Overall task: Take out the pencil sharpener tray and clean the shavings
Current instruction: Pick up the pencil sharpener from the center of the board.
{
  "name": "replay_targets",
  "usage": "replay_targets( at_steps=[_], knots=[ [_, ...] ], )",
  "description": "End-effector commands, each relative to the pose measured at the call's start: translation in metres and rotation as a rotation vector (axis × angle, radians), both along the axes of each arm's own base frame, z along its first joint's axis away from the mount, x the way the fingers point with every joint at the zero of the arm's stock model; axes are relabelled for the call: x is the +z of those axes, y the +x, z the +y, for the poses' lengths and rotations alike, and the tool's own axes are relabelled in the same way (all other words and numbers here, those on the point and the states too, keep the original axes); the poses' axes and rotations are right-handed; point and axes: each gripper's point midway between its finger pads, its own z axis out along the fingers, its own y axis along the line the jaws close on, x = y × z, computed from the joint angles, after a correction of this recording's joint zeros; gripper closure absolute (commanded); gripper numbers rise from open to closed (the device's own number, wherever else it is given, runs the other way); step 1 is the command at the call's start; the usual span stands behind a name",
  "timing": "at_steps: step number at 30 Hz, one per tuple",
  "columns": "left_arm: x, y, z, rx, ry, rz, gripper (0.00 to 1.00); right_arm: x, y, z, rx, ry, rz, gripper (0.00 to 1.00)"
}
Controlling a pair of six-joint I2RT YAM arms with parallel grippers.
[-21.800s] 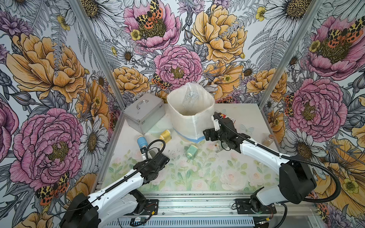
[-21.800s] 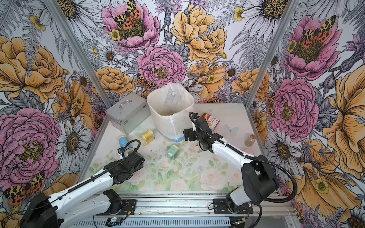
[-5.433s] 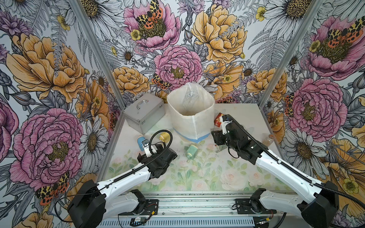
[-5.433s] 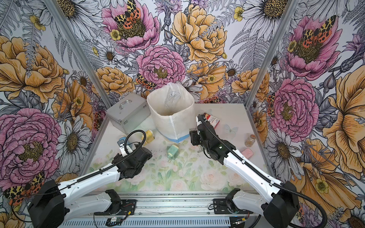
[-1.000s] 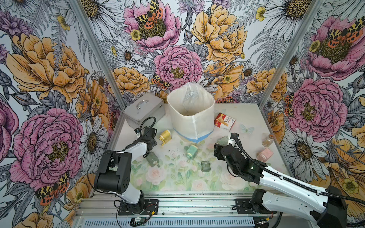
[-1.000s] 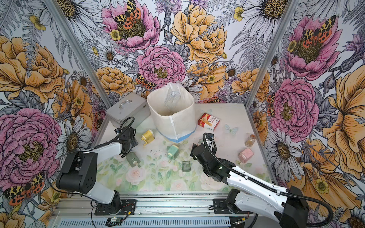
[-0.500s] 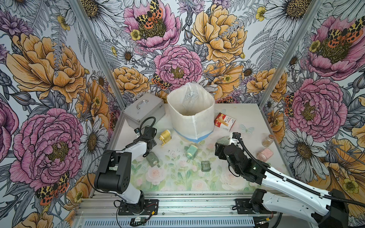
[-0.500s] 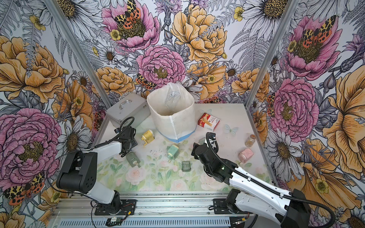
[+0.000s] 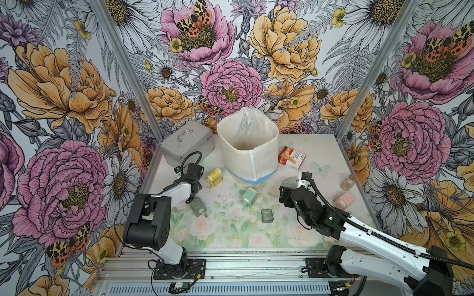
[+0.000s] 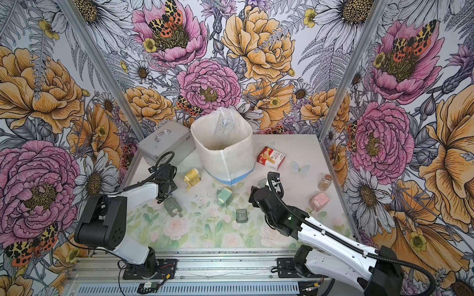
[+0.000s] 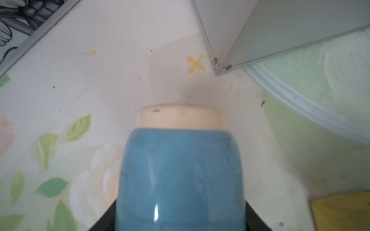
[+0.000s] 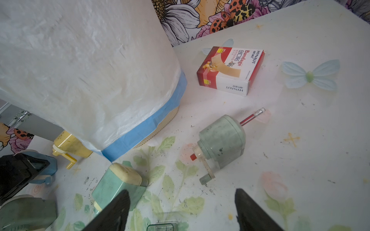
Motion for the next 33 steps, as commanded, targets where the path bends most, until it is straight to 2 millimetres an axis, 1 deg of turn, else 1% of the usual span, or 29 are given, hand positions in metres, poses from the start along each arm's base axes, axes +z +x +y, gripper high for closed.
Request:
replay_targets(
  at_steps=[1,6,10,13,15,17,19,20,22,26,30,32,33],
  knots=[
    [0.009,0.003,0.004,0.001,0.006,-0.021,0.55,0.0,0.0,-0.001,0.011,-0.014,0.001,0.17],
    [0.02,0.003,0.005,-0.009,0.014,-0.047,0.57,-0.005,-0.002,-0.001,0.018,-0.01,0.013,0.17],
    [0.034,0.004,0.005,-0.03,0.027,-0.062,0.67,-0.005,-0.002,0.0,0.023,-0.013,0.014,0.18],
    [0.045,0.004,0.003,-0.057,0.048,-0.069,0.76,-0.003,-0.001,0.001,0.026,-0.017,0.011,0.18],
    [0.056,0.003,0.004,-0.069,0.077,-0.072,0.79,-0.002,0.0,0.002,0.029,-0.022,0.01,0.17],
    [0.067,0.001,0.004,-0.079,0.084,-0.083,0.85,0.0,0.002,0.005,0.038,-0.028,0.01,0.18],
    [0.077,-0.002,0.003,-0.088,0.081,-0.098,0.86,0.0,0.003,0.007,0.044,-0.031,0.014,0.18],
    [0.082,-0.003,0.002,-0.092,0.078,-0.111,0.88,0.001,0.003,0.008,0.047,-0.032,0.015,0.18],
    [0.092,-0.006,-0.001,-0.108,0.065,-0.139,0.92,0.001,0.004,0.011,0.057,-0.035,0.019,0.18],
    [0.113,-0.01,-0.011,-0.169,0.028,-0.189,0.94,0.003,0.006,0.016,0.082,-0.046,0.02,0.17],
    [0.128,-0.012,-0.03,-0.275,-0.031,-0.203,0.95,0.013,0.005,0.028,0.159,-0.041,-0.011,0.17],
    [0.134,-0.015,-0.038,-0.32,-0.053,-0.209,1.0,0.019,0.004,0.033,0.201,-0.039,-0.031,0.17],
    [0.136,-0.016,-0.041,-0.337,-0.06,-0.214,1.0,0.022,0.004,0.036,0.221,-0.039,-0.04,0.17]
  ],
)
